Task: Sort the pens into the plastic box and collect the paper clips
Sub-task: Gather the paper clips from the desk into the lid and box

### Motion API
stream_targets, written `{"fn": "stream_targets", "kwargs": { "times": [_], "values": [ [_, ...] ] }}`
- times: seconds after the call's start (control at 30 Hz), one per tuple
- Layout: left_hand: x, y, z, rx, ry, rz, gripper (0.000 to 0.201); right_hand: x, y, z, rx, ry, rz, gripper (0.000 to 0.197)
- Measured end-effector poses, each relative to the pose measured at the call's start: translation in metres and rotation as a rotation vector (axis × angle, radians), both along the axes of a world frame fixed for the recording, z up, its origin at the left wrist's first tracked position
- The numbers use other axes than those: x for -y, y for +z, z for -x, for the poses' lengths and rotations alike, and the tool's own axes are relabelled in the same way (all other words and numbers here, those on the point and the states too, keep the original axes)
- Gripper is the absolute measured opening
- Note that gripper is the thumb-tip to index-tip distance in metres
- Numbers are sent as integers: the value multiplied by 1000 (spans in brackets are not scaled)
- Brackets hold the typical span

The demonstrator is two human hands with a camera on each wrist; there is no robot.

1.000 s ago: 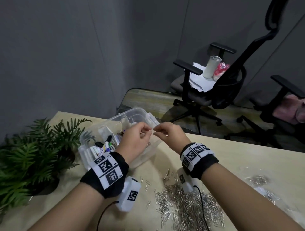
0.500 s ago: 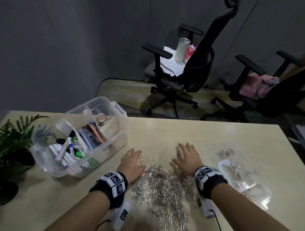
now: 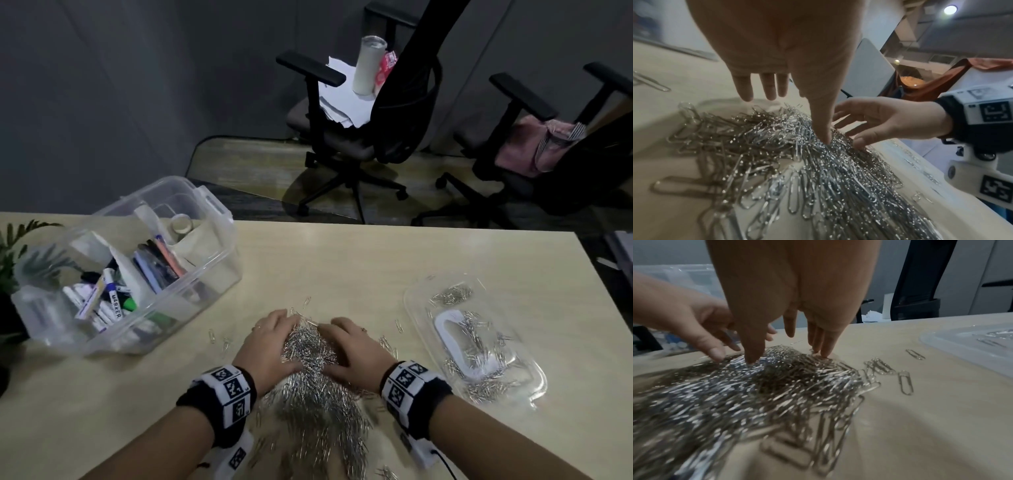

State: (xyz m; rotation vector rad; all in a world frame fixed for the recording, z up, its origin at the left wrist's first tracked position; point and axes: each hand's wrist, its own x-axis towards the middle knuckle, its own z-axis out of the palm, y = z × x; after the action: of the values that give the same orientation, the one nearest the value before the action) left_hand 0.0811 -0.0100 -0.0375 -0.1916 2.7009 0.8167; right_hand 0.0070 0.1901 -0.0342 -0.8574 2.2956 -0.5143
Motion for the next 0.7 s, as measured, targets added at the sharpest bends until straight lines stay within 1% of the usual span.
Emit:
{"fn": "stream_targets", "kwargs": {
  "times": [0.03, 0.07, 0.1, 0.17, 0.27, 0.37, 0.43, 0.5, 0.6, 0.7],
  "values": [
    [-1, -1, 2, 26, 9, 41, 91, 2, 0, 5, -29, -15, -13, 80],
    [-3, -2, 3, 49, 23, 67, 94, 3, -1, 9, -48, -23, -35, 77],
    [-4, -4, 5, 62, 35, 75, 92, 5, -2, 12, -61, -22, -57, 73],
    [-6, -6, 6, 78, 69, 33, 79, 8, -3, 15, -29, -31, -72, 61],
    [-4, -6, 9, 99, 140, -58, 51, 13, -2, 18, 34, -51, -67, 43],
    [-2, -4, 11, 88, 226, -124, 34, 15, -1, 23, 28, -25, -52, 28],
    [0, -1, 13, 67, 259, -144, 26, 16, 3, 25, 22, -27, -29, 22],
    [3, 3, 13, 37, 290, -165, 22, 17, 10, 26, 27, -42, -7, 19],
    [6, 13, 13, 9, 333, -193, 22, 18, 21, 28, 47, -85, 42, 14],
    [9, 26, 12, -21, 337, -193, 21, 20, 34, 29, 32, -80, 76, 14]
  ]
}}
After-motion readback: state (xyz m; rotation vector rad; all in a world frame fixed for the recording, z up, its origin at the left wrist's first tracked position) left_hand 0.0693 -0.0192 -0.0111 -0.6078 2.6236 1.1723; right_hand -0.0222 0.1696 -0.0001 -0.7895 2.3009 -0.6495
